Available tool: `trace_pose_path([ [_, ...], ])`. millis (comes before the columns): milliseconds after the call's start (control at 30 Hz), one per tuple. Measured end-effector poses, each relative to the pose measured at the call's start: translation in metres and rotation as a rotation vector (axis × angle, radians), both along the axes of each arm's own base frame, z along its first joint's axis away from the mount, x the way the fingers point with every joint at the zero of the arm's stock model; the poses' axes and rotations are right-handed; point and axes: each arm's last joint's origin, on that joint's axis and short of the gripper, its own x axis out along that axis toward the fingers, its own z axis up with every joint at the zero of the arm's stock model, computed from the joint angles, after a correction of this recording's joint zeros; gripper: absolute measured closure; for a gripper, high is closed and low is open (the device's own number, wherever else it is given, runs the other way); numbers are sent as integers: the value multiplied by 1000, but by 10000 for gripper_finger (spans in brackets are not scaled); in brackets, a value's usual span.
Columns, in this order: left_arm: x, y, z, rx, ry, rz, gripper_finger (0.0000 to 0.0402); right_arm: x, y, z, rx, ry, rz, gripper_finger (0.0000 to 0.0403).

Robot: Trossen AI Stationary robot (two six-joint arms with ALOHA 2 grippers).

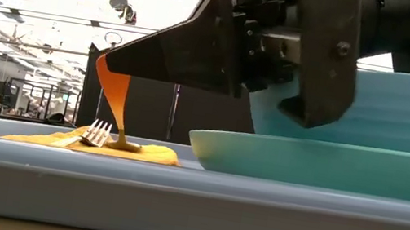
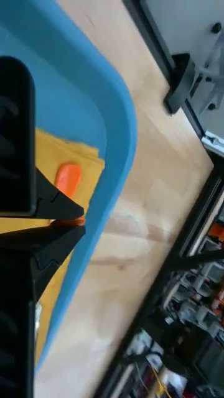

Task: Set up tray
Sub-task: Put the orange spoon on the yellow napkin to the right of the orange fork

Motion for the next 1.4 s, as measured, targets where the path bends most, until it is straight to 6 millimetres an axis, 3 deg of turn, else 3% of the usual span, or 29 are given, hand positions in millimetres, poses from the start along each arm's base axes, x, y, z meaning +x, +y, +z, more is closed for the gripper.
trace_pose_path([
  [400, 0, 0, 0, 2, 1, 0, 179, 0, 0, -1, 40, 9, 3, 401],
  [900, 0, 0, 0, 6, 4, -1, 179, 2, 1, 4, -44, -47, 19, 402],
  [1233, 0, 0, 0, 8, 6, -3, 179, 15, 19, 22, -217, 80, 86, 403],
  [1400, 0, 0, 0, 5, 10, -8, 179, 17, 19, 24, -213, 120, 110, 403],
])
